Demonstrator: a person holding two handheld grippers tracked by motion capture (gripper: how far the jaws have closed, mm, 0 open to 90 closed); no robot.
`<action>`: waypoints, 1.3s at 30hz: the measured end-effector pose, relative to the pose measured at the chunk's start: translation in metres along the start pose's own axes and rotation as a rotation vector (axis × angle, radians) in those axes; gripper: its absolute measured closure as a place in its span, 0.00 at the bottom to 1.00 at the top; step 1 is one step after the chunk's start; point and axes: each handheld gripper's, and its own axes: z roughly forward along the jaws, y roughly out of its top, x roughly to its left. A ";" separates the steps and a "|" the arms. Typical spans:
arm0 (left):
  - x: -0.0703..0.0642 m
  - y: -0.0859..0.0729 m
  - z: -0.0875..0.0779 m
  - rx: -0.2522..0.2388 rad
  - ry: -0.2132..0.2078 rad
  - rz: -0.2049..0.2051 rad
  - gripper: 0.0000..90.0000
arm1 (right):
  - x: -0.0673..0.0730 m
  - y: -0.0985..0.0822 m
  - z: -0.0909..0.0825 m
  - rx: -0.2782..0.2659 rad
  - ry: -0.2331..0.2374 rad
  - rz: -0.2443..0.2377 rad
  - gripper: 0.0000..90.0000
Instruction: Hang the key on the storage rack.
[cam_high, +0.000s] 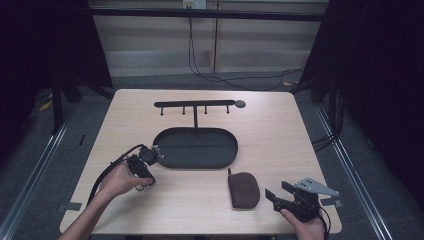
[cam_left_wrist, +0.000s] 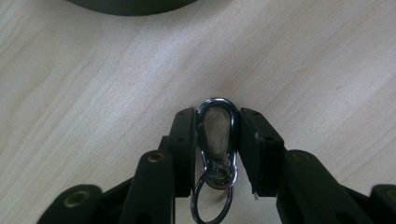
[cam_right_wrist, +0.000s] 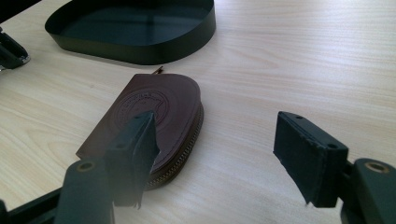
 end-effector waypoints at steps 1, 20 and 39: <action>0.001 0.002 0.000 0.013 -0.006 -0.006 0.75 | 0.000 0.000 0.000 0.002 0.001 0.000 0.33; 0.008 -0.006 -0.020 -0.034 -0.049 -0.036 0.75 | -0.001 0.000 0.001 0.002 -0.007 0.006 0.33; 0.010 -0.010 -0.041 -0.063 -0.078 -0.035 0.75 | -0.001 0.000 0.001 0.002 -0.008 0.009 0.33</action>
